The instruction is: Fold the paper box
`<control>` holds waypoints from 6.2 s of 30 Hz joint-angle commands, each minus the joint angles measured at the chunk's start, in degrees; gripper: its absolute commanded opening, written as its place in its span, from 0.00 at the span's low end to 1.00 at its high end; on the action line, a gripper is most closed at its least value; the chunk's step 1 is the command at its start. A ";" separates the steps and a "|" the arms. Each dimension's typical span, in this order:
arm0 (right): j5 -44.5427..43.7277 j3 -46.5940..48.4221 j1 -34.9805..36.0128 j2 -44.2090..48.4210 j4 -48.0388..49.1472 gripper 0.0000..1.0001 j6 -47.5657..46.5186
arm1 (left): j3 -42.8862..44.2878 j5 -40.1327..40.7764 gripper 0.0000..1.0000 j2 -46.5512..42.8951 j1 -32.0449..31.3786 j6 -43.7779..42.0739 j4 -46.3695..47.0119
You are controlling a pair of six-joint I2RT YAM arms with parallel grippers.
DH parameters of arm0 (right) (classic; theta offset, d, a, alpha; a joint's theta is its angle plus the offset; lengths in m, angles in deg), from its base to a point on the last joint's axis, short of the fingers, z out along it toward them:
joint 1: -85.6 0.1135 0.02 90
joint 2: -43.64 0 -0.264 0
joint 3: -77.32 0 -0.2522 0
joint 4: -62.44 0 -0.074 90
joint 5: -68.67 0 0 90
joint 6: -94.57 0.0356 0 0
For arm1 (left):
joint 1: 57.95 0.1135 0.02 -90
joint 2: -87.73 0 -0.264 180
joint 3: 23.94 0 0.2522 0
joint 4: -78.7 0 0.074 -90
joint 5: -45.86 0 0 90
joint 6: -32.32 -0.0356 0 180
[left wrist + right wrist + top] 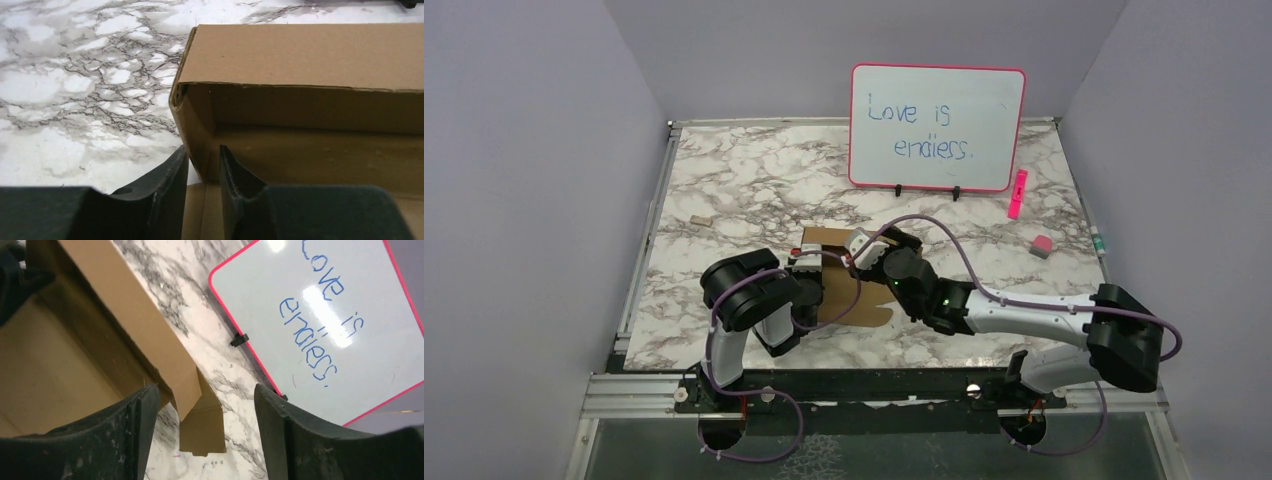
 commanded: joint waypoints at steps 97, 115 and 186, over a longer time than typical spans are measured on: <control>30.03 -21.19 -27.91 5.17 20.78 0.34 42.07 | 60.95 -5.01 0.58 -6.22 -9.35 0.64 -107.56; 33.80 -19.93 -27.90 -5.54 33.63 0.30 37.19 | 57.77 -5.14 0.46 -7.54 -9.85 -1.63 -105.81; 47.34 -17.52 -27.90 -15.63 48.35 0.14 30.24 | 51.50 2.05 0.48 -9.55 -7.98 -3.05 -106.20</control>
